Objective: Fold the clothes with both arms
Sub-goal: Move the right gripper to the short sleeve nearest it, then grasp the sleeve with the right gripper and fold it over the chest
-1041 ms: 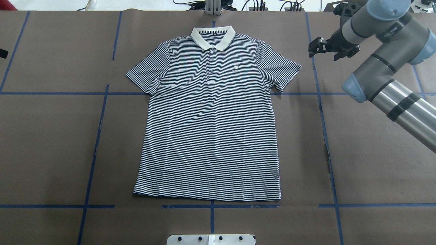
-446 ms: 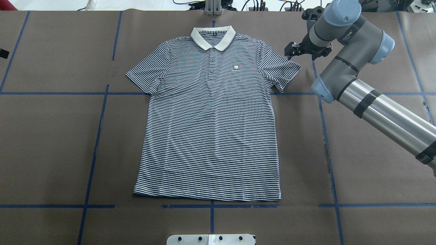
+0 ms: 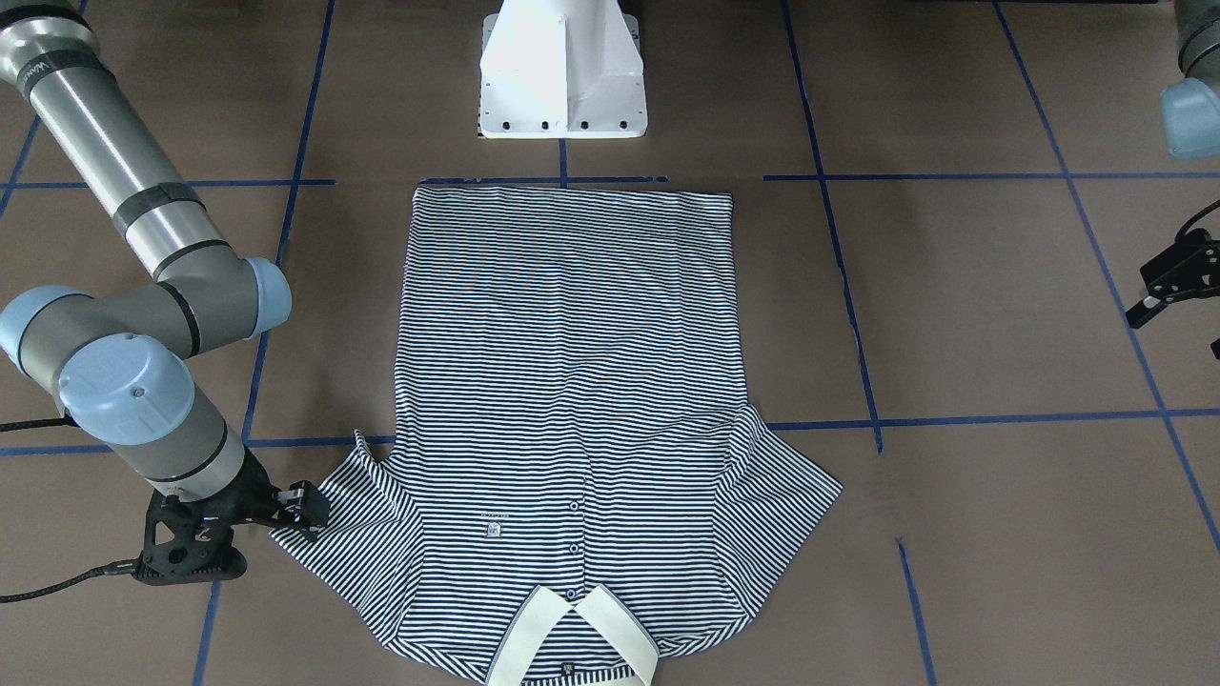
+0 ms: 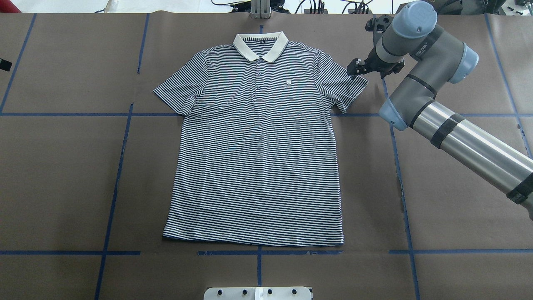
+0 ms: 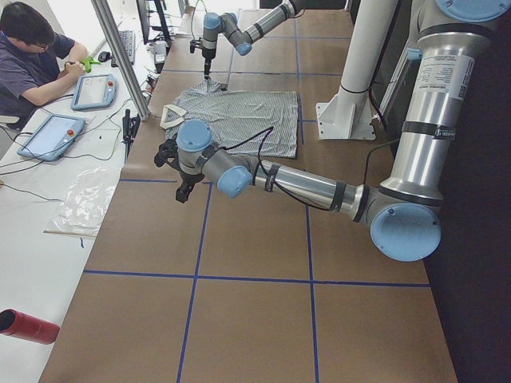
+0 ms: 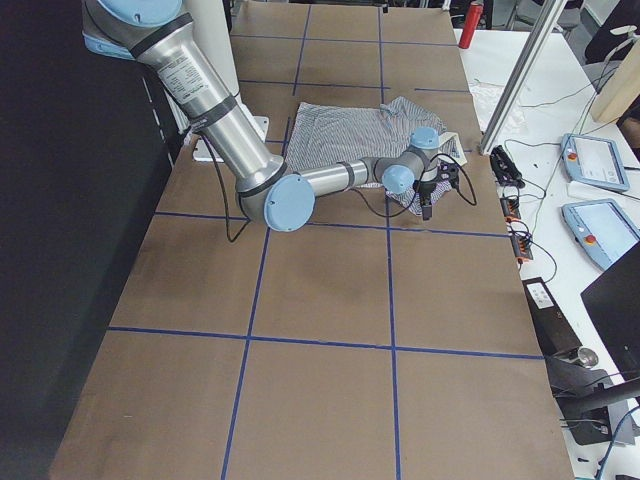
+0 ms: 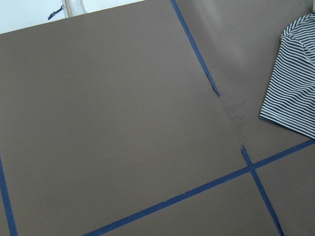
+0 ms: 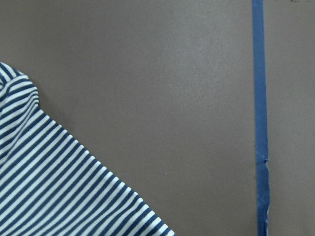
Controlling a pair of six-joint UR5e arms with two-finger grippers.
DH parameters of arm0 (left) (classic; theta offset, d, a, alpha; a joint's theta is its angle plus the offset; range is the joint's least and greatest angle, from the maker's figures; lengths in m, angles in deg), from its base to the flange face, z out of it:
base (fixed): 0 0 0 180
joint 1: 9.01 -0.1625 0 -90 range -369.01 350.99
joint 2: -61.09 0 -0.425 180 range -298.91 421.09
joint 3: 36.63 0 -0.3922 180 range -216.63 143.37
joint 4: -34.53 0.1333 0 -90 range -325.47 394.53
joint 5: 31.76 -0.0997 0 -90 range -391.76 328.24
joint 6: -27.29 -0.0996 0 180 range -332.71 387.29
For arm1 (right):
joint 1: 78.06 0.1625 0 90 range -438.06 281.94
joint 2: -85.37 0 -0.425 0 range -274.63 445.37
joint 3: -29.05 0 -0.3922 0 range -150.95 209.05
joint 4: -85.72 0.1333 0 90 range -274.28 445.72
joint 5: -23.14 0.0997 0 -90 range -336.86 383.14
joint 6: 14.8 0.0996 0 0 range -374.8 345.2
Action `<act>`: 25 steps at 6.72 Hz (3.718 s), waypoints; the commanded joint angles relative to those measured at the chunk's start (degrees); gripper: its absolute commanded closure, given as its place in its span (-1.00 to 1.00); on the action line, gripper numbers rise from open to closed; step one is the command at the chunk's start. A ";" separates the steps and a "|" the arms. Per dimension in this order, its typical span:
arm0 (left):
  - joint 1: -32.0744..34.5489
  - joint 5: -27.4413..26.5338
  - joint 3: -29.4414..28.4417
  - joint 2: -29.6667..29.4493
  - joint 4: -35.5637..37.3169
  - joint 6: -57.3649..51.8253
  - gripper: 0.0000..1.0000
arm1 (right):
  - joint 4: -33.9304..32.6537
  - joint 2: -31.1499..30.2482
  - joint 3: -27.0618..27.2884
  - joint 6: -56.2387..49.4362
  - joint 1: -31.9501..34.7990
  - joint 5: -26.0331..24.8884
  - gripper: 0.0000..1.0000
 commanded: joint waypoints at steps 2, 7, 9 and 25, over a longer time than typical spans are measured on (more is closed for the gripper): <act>0.00 0.07 0.04 -0.44 0.00 0.66 -1.00 | 0.00 -0.02 -1.26 -0.45 -0.41 0.28 -0.63; 0.00 0.25 0.04 -1.14 0.52 0.75 -1.00 | -0.35 0.51 -1.52 -3.52 -0.41 0.28 1.00; 0.00 0.25 0.04 -1.32 0.62 0.75 -1.00 | -0.18 1.03 1.18 -3.17 -0.15 0.45 1.00; 0.09 0.16 -3.30 -3.78 0.00 0.75 -1.00 | -2.64 24.32 -15.41 4.83 -11.49 -18.09 -0.68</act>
